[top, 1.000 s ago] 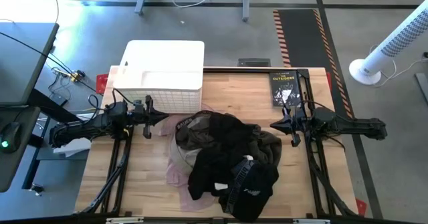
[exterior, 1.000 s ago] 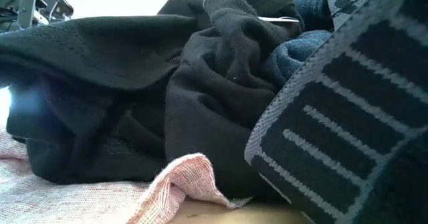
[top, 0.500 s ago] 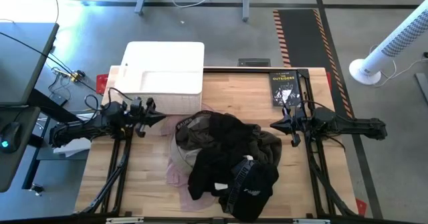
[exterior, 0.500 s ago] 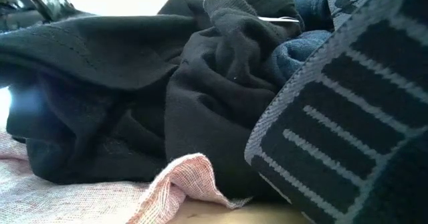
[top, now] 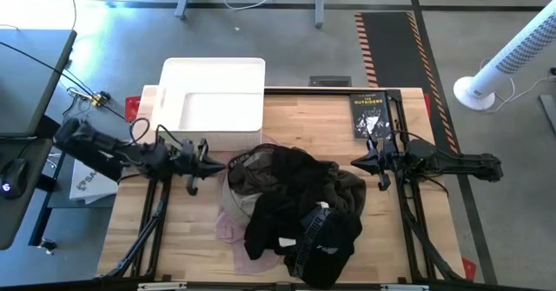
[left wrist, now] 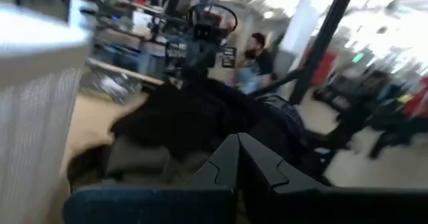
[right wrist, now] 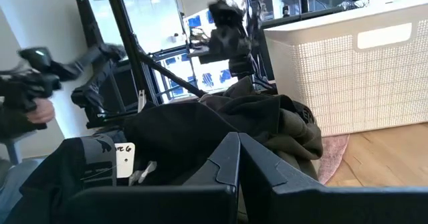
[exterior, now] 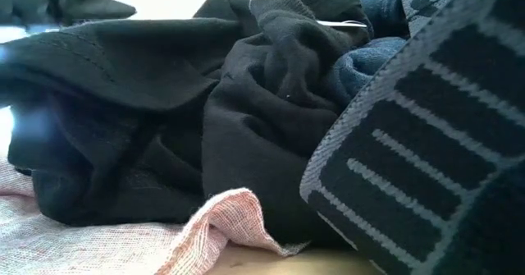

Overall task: Sort clothes
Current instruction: Put the black shirt into the white laundry bin

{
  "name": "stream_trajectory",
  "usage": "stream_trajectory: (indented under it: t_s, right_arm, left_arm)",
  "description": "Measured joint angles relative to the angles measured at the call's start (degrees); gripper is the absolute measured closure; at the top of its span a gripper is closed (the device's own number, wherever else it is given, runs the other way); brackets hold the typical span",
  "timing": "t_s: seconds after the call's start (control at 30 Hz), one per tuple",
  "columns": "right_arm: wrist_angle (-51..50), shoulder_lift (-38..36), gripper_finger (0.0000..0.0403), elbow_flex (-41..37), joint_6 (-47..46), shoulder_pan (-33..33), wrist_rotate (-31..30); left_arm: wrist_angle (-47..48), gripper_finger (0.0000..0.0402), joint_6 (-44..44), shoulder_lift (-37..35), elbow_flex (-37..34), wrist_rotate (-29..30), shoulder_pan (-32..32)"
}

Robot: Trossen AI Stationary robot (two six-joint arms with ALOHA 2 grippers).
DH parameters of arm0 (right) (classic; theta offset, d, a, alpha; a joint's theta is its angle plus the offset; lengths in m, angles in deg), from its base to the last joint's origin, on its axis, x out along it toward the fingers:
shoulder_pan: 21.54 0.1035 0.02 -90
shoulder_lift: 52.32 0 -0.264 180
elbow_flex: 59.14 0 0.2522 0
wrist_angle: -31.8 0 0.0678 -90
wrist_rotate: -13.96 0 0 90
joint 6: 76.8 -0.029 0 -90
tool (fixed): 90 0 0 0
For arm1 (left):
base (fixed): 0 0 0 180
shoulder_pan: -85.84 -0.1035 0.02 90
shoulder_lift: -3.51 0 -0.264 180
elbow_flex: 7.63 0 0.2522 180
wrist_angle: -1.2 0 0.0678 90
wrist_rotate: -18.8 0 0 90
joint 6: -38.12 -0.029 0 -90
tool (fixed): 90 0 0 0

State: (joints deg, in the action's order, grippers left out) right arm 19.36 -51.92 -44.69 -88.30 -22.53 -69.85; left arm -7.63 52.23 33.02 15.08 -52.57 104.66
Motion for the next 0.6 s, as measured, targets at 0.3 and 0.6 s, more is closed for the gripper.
stream_trajectory:
  t_s: [0.3, 0.6]
  right_arm:
    - [-0.02, 0.00, 0.0402, -0.01, 0.00, 0.00, 0.01]
    - [0.00, 0.00, 0.0402, -0.02, 0.00, 0.00, 0.00]
  left_arm:
    - [22.88, 0.0401, -13.20, 29.07, 36.96, 15.12, 8.77]
    - [22.66, 0.0399, -14.87, 47.30, 49.45, 12.05, 10.67]
